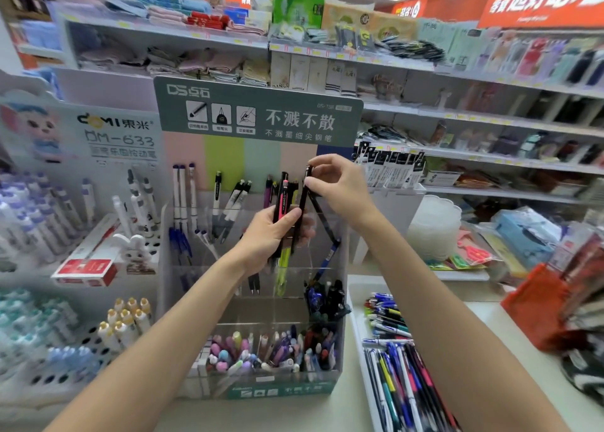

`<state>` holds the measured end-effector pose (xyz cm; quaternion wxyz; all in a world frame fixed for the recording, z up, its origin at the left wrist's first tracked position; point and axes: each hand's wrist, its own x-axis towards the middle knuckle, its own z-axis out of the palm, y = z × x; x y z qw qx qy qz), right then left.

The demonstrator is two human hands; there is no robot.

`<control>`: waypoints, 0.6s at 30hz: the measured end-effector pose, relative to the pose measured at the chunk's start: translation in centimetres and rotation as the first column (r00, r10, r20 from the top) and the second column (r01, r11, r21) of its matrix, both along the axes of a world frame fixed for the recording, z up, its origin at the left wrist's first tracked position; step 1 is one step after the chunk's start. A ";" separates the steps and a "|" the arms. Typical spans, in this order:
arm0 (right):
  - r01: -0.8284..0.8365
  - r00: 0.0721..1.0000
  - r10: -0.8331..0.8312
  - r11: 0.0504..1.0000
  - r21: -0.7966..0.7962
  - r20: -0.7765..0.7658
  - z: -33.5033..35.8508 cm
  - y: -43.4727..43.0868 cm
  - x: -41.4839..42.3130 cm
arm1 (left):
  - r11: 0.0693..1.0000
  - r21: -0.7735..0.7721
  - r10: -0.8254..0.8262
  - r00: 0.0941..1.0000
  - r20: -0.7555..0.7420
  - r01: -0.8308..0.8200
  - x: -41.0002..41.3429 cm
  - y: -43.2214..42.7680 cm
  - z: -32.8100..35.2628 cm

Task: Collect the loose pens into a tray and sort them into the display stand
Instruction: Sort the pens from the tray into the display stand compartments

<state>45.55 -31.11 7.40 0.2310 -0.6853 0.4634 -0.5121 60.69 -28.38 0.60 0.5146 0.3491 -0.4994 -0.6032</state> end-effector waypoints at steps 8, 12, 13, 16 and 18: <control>0.323 0.942 -0.332 0.863 -0.388 0.046 2.4 -1.7 -3.9 | 0.994 -0.029 0.107 0.982 0.157 -0.104 1.8 -0.7 -0.6; 0.215 0.914 -0.304 0.924 -0.316 -0.267 -1.9 -2.7 -3.1 | 1.000 -0.007 0.030 0.993 0.114 -0.029 2.0 -0.4 -0.6; 0.195 0.906 -0.272 0.948 -0.250 -0.324 -2.9 -2.8 -3.0 | 1.000 0.004 0.024 0.994 0.104 -0.024 2.1 -0.3 -0.6; 0.163 0.897 -0.227 0.968 -0.192 -0.381 -4.2 -3.0 -2.6 | 0.995 0.091 0.027 1.000 -0.001 -0.027 2.7 0.0 -0.5; 0.189 0.901 -0.281 0.940 -0.283 -0.330 -3.8 -2.8 -2.3 | 0.987 0.158 0.046 0.996 -0.080 -0.033 3.4 0.3 -0.4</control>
